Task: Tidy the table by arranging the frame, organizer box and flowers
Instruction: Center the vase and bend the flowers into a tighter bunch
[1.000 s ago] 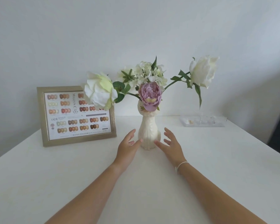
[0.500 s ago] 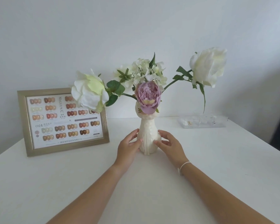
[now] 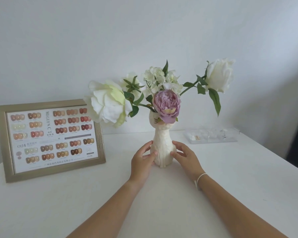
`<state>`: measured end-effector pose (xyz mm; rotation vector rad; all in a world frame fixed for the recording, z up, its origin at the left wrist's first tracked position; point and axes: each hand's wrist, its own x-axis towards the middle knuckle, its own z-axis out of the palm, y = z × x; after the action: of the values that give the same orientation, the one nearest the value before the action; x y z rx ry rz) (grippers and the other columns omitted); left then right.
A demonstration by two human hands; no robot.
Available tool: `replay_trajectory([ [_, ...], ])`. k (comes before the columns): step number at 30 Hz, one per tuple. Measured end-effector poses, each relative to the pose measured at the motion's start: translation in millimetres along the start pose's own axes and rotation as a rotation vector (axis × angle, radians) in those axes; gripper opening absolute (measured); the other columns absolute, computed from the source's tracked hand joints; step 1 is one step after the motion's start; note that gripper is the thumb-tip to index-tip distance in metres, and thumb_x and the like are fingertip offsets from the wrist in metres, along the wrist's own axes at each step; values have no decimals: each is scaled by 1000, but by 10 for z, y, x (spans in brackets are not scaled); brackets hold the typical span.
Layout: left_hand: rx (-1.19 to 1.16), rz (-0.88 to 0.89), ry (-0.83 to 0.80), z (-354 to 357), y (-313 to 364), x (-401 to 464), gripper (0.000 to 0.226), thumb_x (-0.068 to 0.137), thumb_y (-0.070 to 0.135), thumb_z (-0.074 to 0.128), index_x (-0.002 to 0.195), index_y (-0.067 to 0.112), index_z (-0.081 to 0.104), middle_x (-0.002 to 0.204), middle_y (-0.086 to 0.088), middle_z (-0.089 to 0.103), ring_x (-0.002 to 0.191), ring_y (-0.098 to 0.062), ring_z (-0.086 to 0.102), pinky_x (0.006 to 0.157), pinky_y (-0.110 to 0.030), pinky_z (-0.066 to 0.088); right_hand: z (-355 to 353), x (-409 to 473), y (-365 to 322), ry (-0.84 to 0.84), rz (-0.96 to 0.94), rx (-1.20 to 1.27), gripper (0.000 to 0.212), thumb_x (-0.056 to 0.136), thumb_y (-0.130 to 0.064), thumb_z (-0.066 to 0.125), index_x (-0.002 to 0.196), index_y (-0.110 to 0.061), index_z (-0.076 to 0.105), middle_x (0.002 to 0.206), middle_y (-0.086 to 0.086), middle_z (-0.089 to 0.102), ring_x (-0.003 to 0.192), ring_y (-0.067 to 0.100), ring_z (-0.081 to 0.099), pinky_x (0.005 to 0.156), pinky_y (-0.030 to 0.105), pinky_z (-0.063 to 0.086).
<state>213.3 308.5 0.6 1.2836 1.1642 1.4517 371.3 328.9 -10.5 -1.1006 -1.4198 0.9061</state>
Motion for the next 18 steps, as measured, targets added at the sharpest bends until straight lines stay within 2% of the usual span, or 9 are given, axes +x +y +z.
replay_trajectory([
  [5, 0, 6, 13, 67, -40, 103, 40, 84, 10, 60, 123, 21, 59, 120, 4, 60, 101, -20, 65, 83, -38, 57, -23, 116, 43, -1, 7, 1, 36, 87, -11, 56, 123, -17, 54, 126, 0, 59, 109, 20, 60, 85, 22, 44],
  [9, -14, 6, 29, 108, -65, 158, 39, 83, 11, 62, 121, 21, 60, 114, 11, 61, 101, -20, 65, 89, -44, 54, -32, 183, 62, -2, 12, 1, 37, 88, -11, 55, 124, -17, 53, 127, 1, 58, 109, 20, 59, 87, 23, 44],
  [18, -20, 25, 23, 110, -97, 177, 39, 84, 12, 61, 122, 21, 59, 124, 3, 60, 102, -19, 64, 90, -44, 54, -28, 184, 67, -2, 9, -3, 36, 88, -11, 54, 123, -21, 52, 124, -2, 57, 105, 17, 60, 76, 14, 47],
])
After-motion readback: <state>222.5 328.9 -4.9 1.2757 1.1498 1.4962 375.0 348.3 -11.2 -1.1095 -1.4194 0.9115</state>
